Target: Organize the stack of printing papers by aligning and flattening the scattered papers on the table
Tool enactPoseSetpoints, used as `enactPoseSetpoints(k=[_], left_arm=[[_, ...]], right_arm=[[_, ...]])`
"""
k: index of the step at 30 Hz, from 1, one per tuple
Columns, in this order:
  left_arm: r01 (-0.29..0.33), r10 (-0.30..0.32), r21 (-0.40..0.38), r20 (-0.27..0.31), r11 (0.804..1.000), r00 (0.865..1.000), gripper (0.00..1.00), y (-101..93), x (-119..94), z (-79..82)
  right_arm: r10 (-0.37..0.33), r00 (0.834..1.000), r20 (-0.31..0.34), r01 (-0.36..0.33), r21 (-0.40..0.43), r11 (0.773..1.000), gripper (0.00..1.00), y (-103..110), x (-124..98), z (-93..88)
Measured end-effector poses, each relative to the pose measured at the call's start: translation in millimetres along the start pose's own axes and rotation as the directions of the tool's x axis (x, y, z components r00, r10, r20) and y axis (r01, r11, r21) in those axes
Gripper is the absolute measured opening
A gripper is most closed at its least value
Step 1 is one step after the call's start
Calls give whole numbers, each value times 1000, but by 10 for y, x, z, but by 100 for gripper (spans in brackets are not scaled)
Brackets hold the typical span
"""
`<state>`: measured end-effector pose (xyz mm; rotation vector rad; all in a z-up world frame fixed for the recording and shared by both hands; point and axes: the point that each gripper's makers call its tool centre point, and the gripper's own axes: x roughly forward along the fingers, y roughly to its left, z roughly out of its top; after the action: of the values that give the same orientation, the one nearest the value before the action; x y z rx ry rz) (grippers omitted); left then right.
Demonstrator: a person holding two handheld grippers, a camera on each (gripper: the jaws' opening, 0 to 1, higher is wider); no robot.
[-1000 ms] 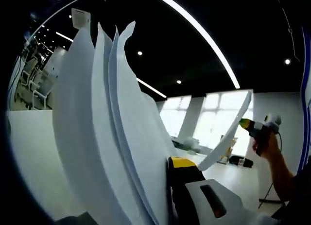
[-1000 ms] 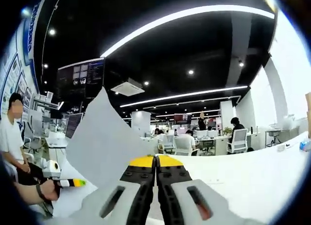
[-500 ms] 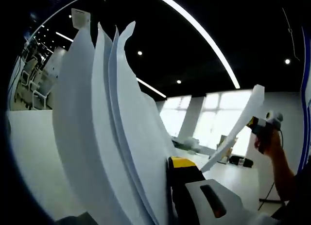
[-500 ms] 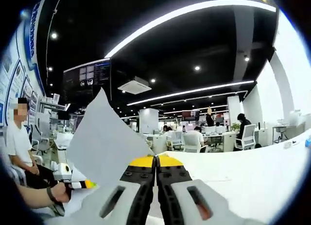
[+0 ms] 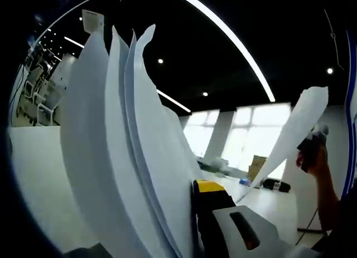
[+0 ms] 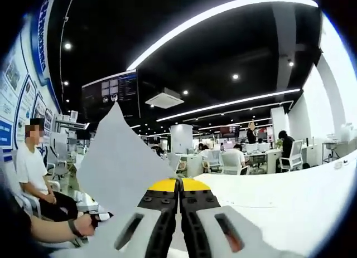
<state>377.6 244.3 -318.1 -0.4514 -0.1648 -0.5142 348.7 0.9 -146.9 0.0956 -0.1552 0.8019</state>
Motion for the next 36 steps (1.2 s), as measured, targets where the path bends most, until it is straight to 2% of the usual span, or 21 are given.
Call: enactPoseSetpoints(k=[14, 21, 24, 28, 30, 35, 36], left_arm=[[0, 0, 0, 0, 1000, 1000, 8, 29, -1, 4], [0, 0, 0, 1, 1000, 1000, 8, -7, 2, -3], [1, -1, 1, 0, 1000, 1000, 8, -15, 4, -8], [0, 0, 2, 1, 1000, 1000, 8, -25, 2, -7], [0, 0, -1, 3, 1000, 1000, 8, -26, 1, -4], [1, -1, 0, 1, 1000, 1000, 8, -36, 4, -10], [2, -2, -1, 2, 1000, 1000, 8, -38, 4, -10]], right_arm=[[70, 998, -1, -70, 18, 997, 0, 239, -70, 121], [152, 988, -33, -150, 67, 986, 0, 389, -46, 98], [217, 973, -74, -209, 110, 972, 0, 493, 22, 49], [288, 954, -90, -267, 187, 945, 0, 571, 135, 73], [315, 943, -104, -287, 221, 932, 0, 602, 206, 47], [385, 915, -116, -329, 334, 883, 0, 629, 400, -34], [388, 913, -126, -325, 347, 880, 0, 623, 443, -80]])
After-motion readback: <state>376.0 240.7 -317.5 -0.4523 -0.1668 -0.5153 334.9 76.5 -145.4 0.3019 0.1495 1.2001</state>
